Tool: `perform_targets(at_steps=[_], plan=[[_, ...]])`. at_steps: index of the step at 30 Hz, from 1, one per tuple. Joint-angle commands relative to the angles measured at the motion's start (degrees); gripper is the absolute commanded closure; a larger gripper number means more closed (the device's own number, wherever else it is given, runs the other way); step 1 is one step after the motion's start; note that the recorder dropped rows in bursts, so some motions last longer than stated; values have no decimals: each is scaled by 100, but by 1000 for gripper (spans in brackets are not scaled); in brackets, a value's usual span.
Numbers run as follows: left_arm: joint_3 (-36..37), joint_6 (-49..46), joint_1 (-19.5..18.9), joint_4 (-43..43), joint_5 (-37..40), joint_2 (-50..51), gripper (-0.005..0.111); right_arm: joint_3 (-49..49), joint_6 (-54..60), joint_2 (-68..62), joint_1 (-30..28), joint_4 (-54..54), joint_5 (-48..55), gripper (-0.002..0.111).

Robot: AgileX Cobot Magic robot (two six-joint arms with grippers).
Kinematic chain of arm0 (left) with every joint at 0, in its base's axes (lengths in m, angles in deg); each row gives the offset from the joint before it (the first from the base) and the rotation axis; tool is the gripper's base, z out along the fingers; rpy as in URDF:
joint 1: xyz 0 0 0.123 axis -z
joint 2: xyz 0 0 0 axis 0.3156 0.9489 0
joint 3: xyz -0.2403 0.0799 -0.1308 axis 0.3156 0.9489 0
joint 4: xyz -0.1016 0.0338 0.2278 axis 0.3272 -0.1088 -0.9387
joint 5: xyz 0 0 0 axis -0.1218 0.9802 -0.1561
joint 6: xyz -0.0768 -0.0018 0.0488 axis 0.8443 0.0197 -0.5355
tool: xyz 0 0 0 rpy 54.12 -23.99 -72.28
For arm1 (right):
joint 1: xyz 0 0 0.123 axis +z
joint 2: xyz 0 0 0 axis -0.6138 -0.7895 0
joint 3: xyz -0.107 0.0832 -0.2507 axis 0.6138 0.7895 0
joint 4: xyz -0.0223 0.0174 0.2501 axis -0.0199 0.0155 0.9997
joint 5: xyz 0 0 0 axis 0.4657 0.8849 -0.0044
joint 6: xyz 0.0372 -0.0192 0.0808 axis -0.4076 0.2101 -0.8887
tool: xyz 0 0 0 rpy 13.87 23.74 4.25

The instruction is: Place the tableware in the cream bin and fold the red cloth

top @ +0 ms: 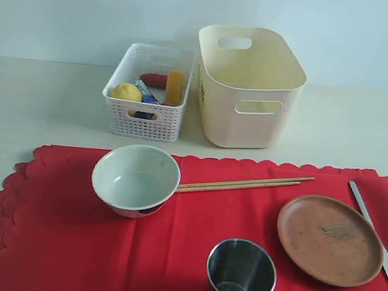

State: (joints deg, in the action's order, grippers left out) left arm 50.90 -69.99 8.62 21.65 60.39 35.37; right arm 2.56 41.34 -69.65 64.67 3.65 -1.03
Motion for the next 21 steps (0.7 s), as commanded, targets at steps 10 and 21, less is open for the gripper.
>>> perform_targets(at_steps=[10, 21], plan=[[1917, 787, -1169, 290, -1251, -26, 45, 33, 5, 26, -13, -10, -45, 108], [1917, 1065, -2011, 290, -96, -26, 45, 33, 5, 26, -13, -10, -64, 108]])
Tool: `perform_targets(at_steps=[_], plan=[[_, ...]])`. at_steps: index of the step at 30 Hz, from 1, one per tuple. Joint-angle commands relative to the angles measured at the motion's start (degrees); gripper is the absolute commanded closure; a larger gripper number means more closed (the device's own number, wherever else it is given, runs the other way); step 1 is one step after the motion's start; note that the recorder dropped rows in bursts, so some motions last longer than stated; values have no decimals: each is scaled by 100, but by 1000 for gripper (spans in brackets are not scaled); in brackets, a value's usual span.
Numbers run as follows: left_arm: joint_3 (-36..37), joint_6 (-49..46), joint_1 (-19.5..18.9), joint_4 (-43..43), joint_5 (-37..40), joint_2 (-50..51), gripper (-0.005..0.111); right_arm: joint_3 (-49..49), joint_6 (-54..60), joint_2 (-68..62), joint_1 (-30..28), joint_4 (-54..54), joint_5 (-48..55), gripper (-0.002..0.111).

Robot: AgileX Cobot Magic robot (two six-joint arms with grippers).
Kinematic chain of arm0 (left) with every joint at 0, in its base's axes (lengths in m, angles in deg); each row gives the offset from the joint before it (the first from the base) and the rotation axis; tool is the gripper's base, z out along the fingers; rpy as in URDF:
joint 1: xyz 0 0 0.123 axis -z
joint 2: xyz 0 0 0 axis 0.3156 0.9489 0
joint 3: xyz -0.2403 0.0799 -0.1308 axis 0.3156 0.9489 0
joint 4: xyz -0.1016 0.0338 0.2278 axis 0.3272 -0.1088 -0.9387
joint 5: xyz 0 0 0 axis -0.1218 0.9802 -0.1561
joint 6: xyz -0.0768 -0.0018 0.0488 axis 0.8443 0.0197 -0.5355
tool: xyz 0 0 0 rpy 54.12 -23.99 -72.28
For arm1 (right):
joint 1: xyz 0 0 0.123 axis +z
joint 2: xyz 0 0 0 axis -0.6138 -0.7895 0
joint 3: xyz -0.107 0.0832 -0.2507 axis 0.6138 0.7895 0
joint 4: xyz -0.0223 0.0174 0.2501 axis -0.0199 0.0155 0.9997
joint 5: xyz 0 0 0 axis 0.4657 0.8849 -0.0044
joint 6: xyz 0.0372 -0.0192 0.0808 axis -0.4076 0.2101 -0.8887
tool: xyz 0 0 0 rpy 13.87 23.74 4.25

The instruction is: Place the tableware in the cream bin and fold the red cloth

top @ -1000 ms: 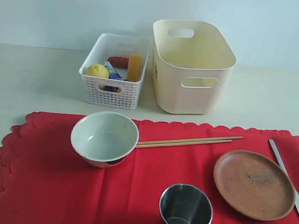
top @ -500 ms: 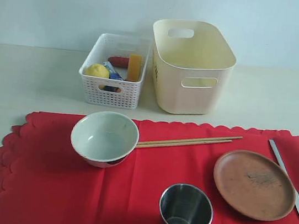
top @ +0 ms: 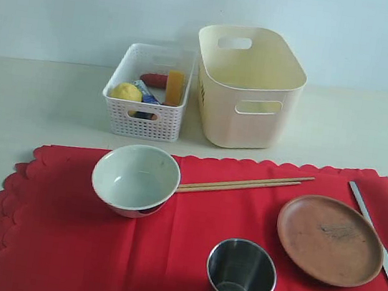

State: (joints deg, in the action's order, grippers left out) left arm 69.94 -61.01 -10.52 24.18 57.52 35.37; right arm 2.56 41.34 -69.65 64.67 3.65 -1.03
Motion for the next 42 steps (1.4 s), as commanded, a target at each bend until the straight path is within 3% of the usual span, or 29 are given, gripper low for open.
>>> perform_targets(at_steps=[1, 34, 42], plan=[[13, 168, -113, 37, 203, -26, 45, 33, 5, 26, -13, -10, -64, 108], [13, 140, -113, 37, 214, -26, 45, 33, 5, 26, -13, -10, -64, 108], [13, 140, -113, 37, 214, -26, 45, 21, 16, 26, -13, -50, -672, 108]])
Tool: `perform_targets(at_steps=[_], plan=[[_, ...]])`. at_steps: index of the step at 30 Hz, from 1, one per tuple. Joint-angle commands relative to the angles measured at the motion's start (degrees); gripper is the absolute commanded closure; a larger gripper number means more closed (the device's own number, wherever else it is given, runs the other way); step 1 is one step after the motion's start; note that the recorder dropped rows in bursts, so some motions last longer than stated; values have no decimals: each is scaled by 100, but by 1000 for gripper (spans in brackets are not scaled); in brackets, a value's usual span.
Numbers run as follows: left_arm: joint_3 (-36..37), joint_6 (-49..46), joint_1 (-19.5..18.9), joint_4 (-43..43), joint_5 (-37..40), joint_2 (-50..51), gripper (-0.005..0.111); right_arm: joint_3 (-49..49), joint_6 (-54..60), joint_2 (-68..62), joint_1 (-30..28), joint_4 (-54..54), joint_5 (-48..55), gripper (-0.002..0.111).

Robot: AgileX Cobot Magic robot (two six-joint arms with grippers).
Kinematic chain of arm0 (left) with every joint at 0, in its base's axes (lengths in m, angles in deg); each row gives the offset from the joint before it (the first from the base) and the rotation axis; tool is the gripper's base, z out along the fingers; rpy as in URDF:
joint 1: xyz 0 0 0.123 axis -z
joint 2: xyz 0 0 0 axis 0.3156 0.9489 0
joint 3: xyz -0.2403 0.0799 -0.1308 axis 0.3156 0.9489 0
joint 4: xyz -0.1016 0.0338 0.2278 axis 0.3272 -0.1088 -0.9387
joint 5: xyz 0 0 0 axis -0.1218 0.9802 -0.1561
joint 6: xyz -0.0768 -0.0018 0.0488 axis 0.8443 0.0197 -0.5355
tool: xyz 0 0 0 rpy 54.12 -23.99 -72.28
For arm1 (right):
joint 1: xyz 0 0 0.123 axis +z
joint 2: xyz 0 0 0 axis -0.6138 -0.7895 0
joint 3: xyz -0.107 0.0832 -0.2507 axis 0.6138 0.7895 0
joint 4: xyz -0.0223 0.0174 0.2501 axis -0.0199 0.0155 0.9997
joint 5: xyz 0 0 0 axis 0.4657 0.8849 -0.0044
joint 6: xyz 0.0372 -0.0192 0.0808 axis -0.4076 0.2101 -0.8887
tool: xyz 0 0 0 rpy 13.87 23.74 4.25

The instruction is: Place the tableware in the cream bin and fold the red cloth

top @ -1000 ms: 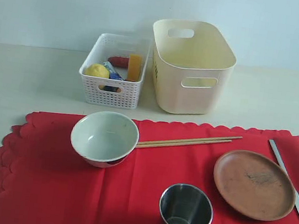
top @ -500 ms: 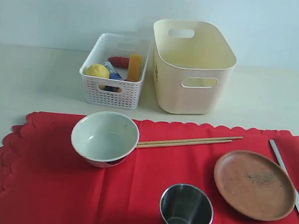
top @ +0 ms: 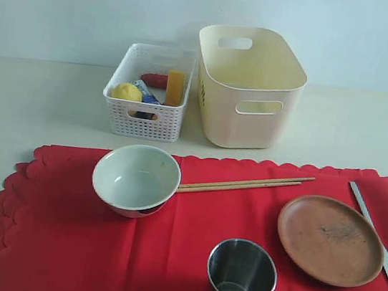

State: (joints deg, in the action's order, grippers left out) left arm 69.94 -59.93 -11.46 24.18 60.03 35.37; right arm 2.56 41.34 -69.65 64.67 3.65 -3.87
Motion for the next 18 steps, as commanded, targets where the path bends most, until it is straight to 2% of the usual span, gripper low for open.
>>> perform_targets(at_steps=[1, 3, 5, 6, 7, 12, 18], plan=[[13, 32, -19, 37, -37, -26, 45, -106, 16, 26, -13, -50, -407, 108], [13, 32, -19, 37, -37, -26, 45, -421, 16, 26, -13, -50, -421, 108], [13, 32, -19, 37, -37, -26, 45, -834, 16, 26, -13, -835, 511, 108], [13, 32, -19, 37, -37, -26, 45, -1143, -89, 26, -13, -1027, 1186, 108], [13, 32, -19, 37, -37, -26, 45, -1223, -155, 26, -13, -1000, 1347, 108], [13, 32, -19, 37, -37, -26, 45, -1224, -182, 26, -13, -555, 1478, 108], [13, 32, -19, 37, -37, -26, 45, -1224, -182, 26, -13, -624, 1531, 108]])
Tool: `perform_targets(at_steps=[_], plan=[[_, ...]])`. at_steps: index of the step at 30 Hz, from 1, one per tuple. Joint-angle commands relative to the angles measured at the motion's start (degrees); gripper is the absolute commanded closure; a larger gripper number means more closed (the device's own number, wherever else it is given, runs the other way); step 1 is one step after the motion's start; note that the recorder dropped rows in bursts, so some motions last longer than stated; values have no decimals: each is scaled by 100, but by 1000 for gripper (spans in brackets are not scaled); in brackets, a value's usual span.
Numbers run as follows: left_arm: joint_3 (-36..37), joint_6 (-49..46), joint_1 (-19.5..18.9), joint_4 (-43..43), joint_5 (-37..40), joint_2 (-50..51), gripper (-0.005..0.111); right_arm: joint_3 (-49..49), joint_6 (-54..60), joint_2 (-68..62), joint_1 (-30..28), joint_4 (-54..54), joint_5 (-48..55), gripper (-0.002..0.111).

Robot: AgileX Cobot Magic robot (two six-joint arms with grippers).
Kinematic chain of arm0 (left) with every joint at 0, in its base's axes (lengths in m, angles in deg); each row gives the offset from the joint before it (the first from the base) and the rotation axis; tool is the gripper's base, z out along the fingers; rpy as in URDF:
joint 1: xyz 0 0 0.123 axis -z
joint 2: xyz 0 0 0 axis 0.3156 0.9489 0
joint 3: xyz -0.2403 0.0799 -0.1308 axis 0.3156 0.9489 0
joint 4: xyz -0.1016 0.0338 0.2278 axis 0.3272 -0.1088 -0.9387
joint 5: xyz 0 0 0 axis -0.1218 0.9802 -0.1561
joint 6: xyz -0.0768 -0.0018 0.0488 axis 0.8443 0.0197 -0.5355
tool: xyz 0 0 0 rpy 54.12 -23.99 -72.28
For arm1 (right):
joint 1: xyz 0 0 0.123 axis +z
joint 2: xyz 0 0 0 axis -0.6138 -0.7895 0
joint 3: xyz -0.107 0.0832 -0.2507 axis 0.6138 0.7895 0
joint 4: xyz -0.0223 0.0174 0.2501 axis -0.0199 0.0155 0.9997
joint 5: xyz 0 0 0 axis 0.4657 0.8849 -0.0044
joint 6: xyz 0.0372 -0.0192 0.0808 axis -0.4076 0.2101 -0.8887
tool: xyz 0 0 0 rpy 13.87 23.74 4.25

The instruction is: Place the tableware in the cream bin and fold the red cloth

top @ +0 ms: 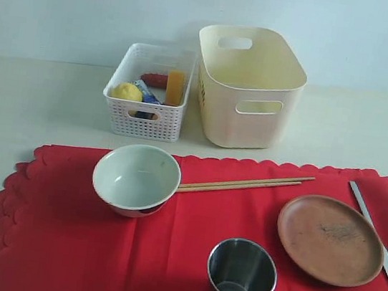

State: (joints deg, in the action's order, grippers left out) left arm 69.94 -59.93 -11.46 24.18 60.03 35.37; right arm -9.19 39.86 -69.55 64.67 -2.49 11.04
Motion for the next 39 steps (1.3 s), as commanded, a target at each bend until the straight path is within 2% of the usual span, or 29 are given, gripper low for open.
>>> perform_targets(at_steps=[1, 12, 18, 23, 27, 29, 36, 39], plan=[[13, 32, -19, 37, -37, -26, 45, -49, -34, 16, -13, -9, 40, 108], [13, 32, -19, 37, -37, -26, 45, -38, -6, 16, -13, 1, 50, 108], [13, 32, -19, 37, -37, -26, 45, 178, -6, 16, -13, 148, -279, 108], [13, 32, -19, 37, -37, -26, 45, 183, -6, -1038, -13, 169, -257, 108], [13, 32, -19, 37, -37, -26, 45, 183, 8, -2530, -13, 169, -467, 107], [13, 32, -19, 37, -37, -26, 45, 88, 8, -3140, -13, 215, -615, 103], [13, 32, -19, 37, -37, -26, 45, -1025, 362, -5664, -13, 325, -140, 63], [13, 32, -19, 37, -37, -26, 45, -1501, 671, -6525, -13, 456, 174, 52]])
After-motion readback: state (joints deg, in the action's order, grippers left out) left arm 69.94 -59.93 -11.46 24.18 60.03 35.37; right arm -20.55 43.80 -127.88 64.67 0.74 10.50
